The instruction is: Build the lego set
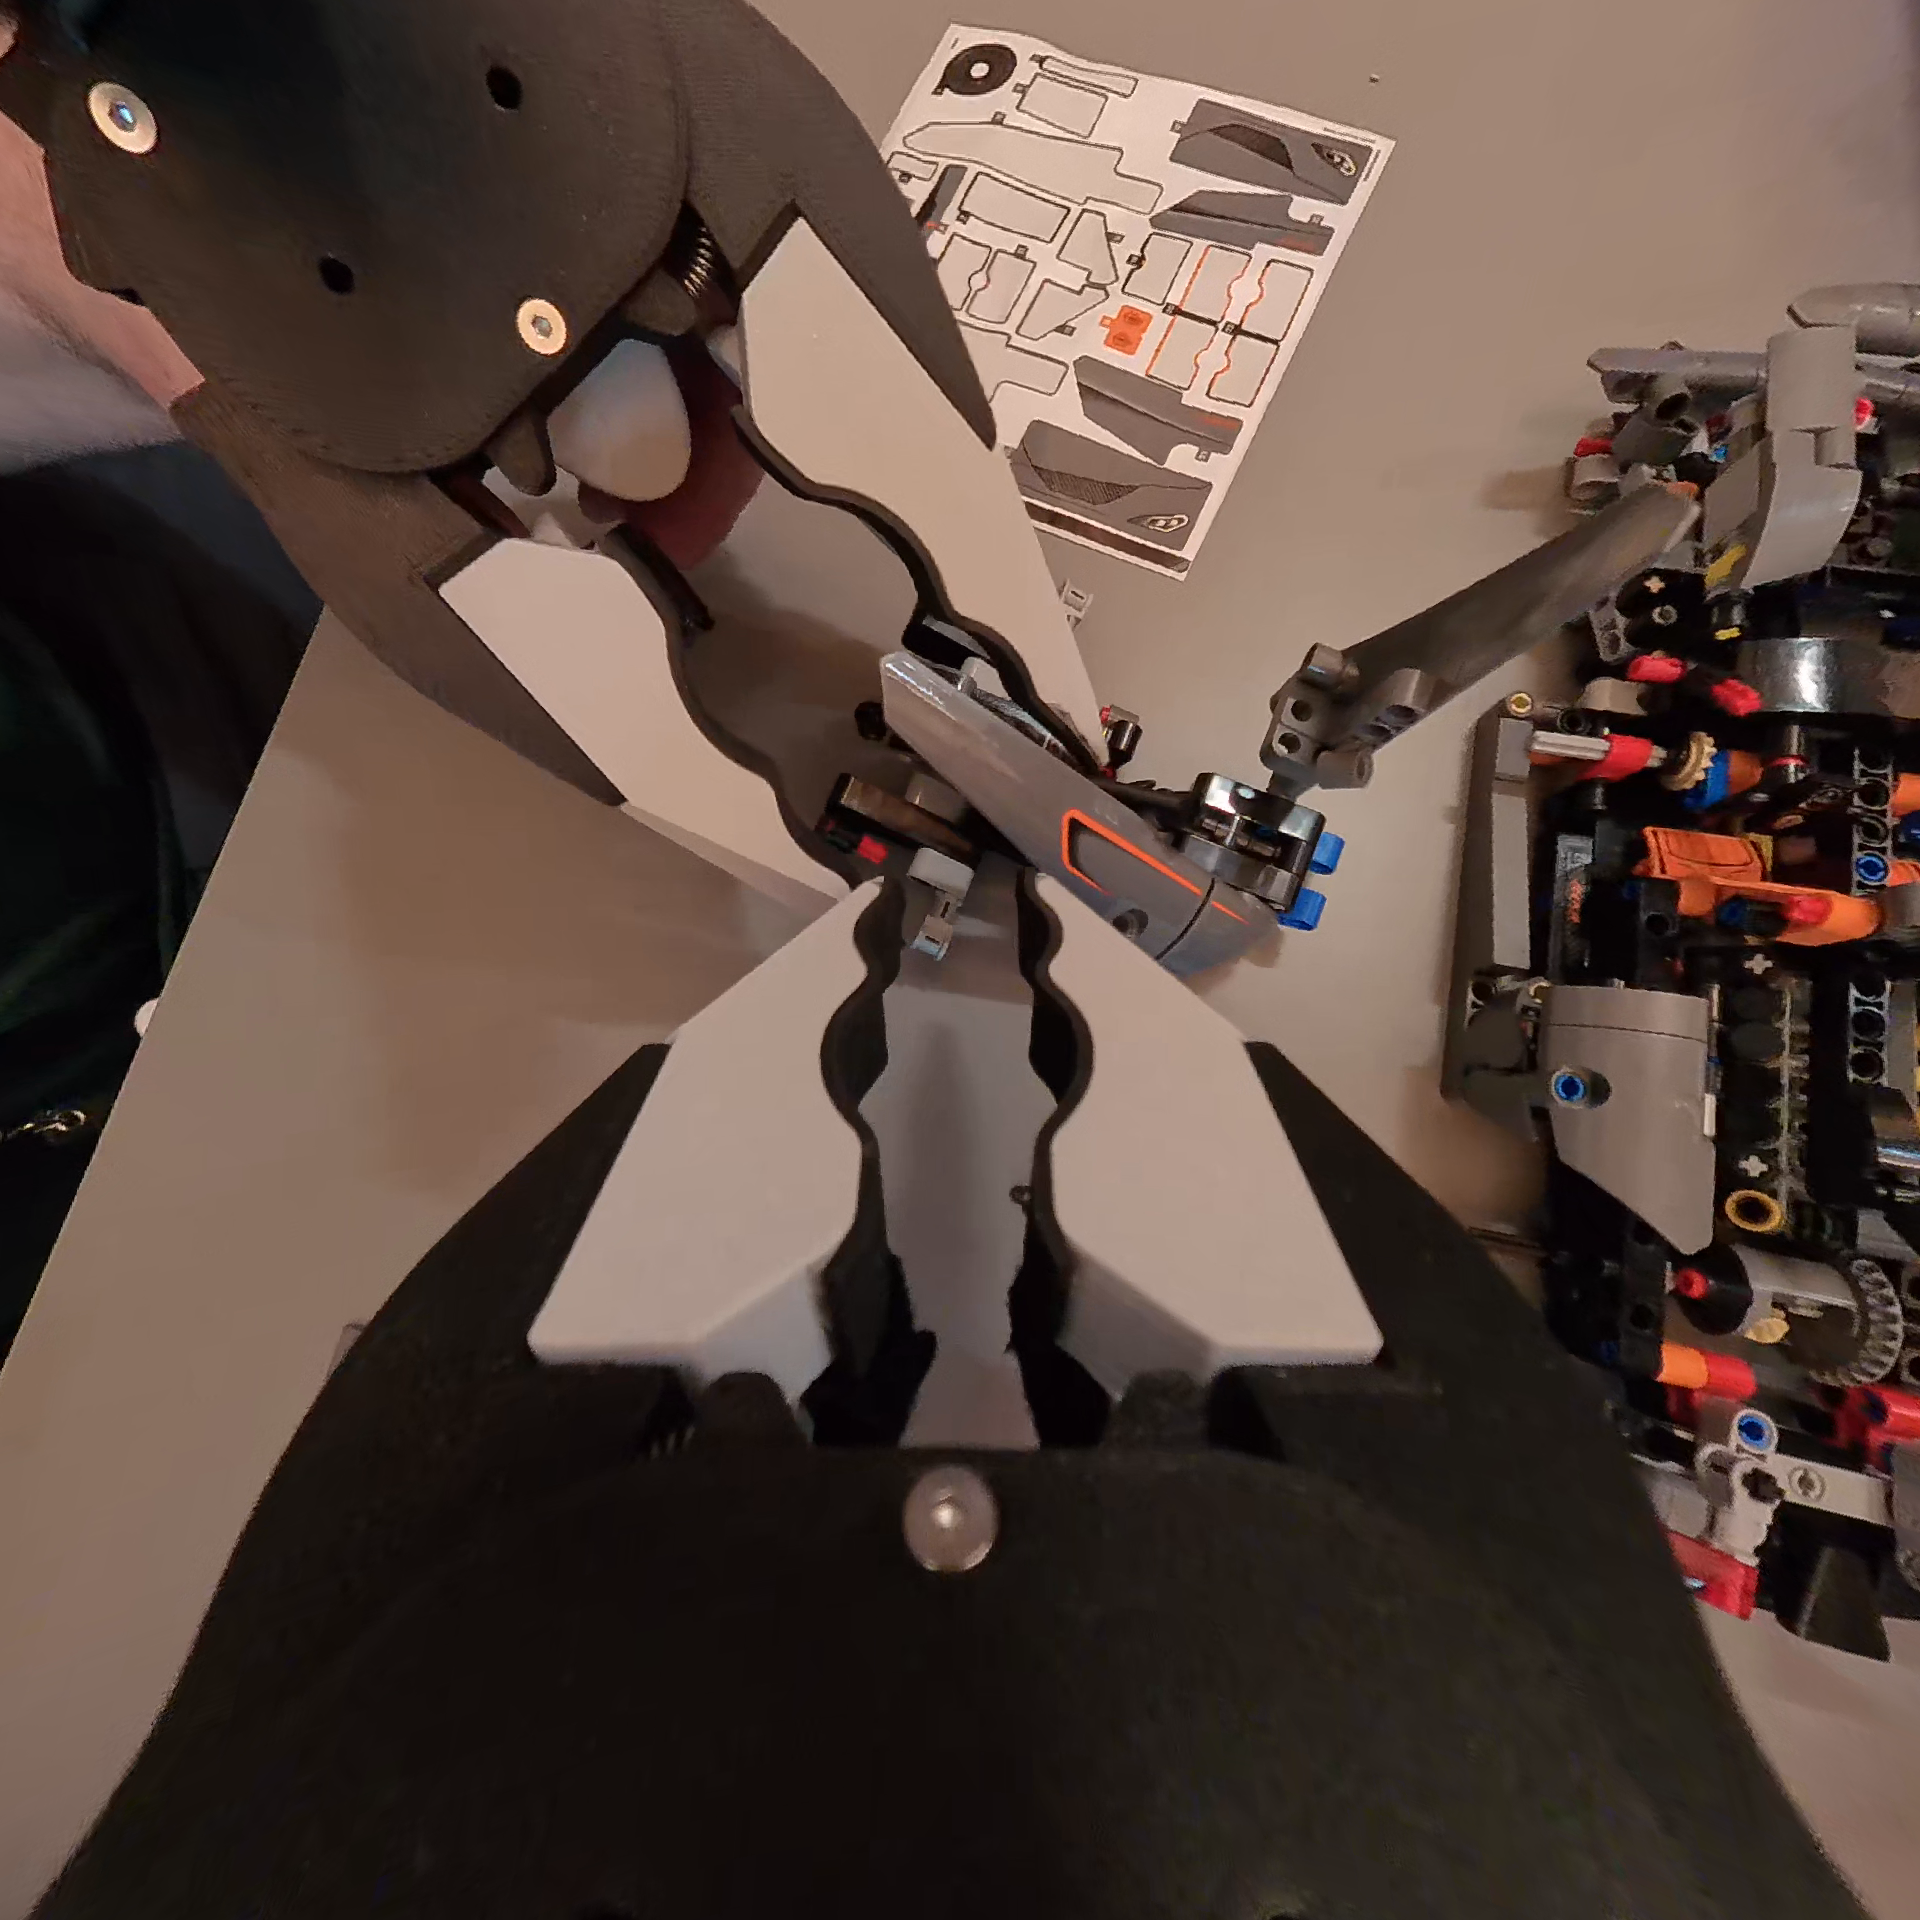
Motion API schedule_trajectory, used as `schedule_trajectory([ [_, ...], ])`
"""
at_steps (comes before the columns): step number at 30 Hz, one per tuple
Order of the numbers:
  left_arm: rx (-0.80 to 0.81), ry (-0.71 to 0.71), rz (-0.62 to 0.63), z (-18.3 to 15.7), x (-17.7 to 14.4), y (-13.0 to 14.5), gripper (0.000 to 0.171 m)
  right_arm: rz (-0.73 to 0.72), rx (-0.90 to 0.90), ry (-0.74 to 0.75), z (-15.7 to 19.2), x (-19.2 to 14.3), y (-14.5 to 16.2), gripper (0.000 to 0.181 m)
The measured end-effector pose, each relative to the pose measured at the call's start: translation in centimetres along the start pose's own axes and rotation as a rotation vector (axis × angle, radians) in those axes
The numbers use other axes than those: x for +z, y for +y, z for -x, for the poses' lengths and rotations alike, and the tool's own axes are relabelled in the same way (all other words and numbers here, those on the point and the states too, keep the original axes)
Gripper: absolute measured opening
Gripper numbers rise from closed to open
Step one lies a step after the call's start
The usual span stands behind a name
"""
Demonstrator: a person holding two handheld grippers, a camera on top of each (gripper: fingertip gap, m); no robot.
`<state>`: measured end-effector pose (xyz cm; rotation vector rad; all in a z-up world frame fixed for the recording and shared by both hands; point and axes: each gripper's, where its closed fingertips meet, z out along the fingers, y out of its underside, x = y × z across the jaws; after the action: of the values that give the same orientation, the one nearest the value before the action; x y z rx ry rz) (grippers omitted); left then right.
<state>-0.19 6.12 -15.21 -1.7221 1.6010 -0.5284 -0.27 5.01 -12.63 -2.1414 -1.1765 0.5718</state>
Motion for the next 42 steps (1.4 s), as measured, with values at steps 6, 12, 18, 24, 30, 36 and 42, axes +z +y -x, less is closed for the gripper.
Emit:
schedule_trajectory([
  [6, 0.002, -0.009, 0.000, 0.1, -0.1, 0.1, 0.052, -0.002, 0.006, 0.002, -0.1, 0.0, 0.0, 0.024],
  [12, 0.011, -0.009, 0.005, -0.2, 0.1, 0.3, 0.052, -0.009, 0.009, 0.010, -0.2, 0.1, -0.1, 0.027],
  [18, 0.014, -0.012, 0.004, -0.3, 0.2, 0.1, 0.053, -0.001, 0.006, 0.020, -0.3, 0.2, -0.1, 0.030],
  [24, 0.015, -0.025, 0.003, -0.2, 0.0, 0.0, 0.053, -0.003, 0.009, 0.018, -0.3, 0.1, -0.1, 0.031],
  [30, 0.015, -0.032, -0.005, -0.1, -0.4, -0.1, 0.051, -0.002, 0.009, 0.020, -0.3, 0.1, -0.2, 0.033],
  [36, 0.022, -0.033, -0.009, -0.2, -0.8, -0.3, 0.049, -0.010, 0.013, 0.026, -0.5, -0.1, -0.3, 0.033],
  [42, 0.019, -0.031, -0.004, -0.2, -1.2, -0.1, 0.047, -0.020, 0.024, 0.036, -0.8, -0.7, -0.4, 0.034],
])
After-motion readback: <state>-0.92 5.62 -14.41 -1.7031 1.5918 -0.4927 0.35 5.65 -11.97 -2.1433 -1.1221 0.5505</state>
